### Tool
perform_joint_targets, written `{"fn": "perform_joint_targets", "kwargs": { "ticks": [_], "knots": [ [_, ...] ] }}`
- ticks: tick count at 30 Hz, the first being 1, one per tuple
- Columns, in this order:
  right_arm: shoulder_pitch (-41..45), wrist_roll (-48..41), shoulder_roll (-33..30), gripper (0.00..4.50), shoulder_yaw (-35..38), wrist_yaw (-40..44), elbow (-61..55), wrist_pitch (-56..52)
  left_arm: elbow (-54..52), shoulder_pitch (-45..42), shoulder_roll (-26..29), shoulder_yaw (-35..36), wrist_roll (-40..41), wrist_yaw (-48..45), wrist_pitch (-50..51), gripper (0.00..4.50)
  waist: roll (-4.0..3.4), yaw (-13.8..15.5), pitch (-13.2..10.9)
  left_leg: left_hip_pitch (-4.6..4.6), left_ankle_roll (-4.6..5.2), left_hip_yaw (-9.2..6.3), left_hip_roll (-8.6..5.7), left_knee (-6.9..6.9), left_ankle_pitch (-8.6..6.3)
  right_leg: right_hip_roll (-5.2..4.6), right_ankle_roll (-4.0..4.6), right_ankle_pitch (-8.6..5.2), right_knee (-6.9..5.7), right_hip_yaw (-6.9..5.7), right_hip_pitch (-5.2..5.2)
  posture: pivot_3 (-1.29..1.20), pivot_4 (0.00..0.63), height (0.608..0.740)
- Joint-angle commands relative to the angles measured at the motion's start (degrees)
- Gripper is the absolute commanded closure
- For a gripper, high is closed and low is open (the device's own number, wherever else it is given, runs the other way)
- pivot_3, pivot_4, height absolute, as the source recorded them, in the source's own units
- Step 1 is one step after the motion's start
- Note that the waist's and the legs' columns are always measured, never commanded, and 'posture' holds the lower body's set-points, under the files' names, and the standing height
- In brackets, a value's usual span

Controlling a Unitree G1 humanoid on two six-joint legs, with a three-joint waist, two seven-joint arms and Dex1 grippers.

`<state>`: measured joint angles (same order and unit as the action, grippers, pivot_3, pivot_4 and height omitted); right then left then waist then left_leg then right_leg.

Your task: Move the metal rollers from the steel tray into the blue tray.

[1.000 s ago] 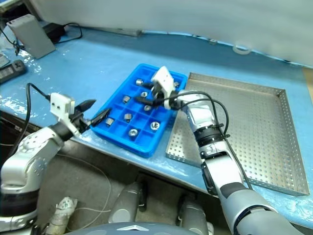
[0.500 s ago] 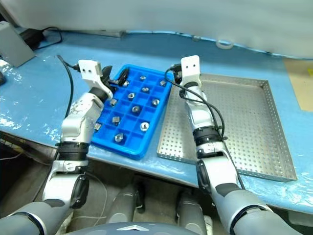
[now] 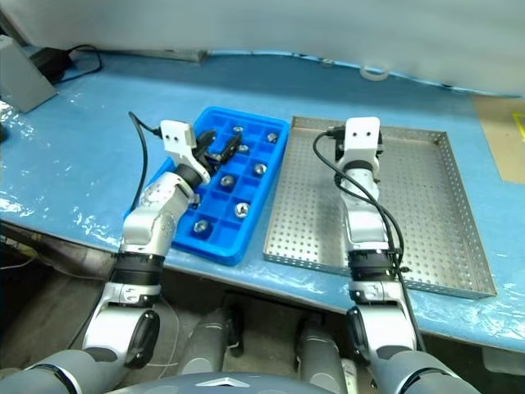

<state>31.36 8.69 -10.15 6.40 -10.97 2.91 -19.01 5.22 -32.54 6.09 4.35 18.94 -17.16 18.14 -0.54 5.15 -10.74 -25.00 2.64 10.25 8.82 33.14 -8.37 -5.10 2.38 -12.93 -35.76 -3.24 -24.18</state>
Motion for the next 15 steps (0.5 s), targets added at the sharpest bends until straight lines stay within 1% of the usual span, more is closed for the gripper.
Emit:
{"fn": "perform_joint_targets", "kwargs": {
  "ticks": [1,4,7,11,15],
  "knots": [
    [-3.9,3.4,-0.9,1.31,-0.3,-1.2,-7.1,-3.1,-4.4,1.8,1.6,2.4,0.3,1.8,1.1,0.49,0.00,-0.1,0.0,0.05,-0.04,-0.01,0.01,-0.02,0.03,0.01,0.00,0.01,-0.02,0.00,0.02,0.04,0.150,0.740],
    [-6.2,5.2,1.4,1.31,-2.3,-3.1,-8.3,-5.2,-5.9,4.6,1.0,1.7,-0.3,2.8,1.4,0.49,0.00,-0.8,0.0,0.27,-0.10,-0.01,0.02,-0.13,0.06,0.03,0.00,0.02,0.01,0.02,0.16,0.06,0.150,0.740],
    [-4.4,6.7,2.8,1.31,-3.7,-4.6,-6.9,-3.4,-6.7,6.3,0.5,-0.6,-1.9,2.8,0.2,0.49,-0.01,-1.2,0.0,0.28,-0.11,-0.01,0.01,-0.16,0.06,0.03,0.00,0.02,0.02,0.05,0.16,0.06,0.150,0.740],
    [-1.8,7.6,2.8,1.31,-2.7,-7.7,-3.5,-3.1,-6.2,5.7,0.5,-0.8,-2.8,3.5,-0.2,0.49,-0.01,-1.1,0.0,0.29,-0.14,-0.01,-0.02,-0.15,0.08,0.02,-0.05,0.05,0.03,0.07,0.18,0.10,0.150,0.740],
    [-1.5,7.6,3.4,1.31,-4.1,-7.1,-2.3,-2.0,-6.4,5.7,0.3,-1.8,-3.5,3.1,-1.0,0.49,-0.01,-0.8,0.0,0.26,-0.22,-0.02,-0.04,-0.18,0.13,0.02,-0.06,0.05,0.08,0.07,0.18,0.13,0.150,0.740]
  ]
}}
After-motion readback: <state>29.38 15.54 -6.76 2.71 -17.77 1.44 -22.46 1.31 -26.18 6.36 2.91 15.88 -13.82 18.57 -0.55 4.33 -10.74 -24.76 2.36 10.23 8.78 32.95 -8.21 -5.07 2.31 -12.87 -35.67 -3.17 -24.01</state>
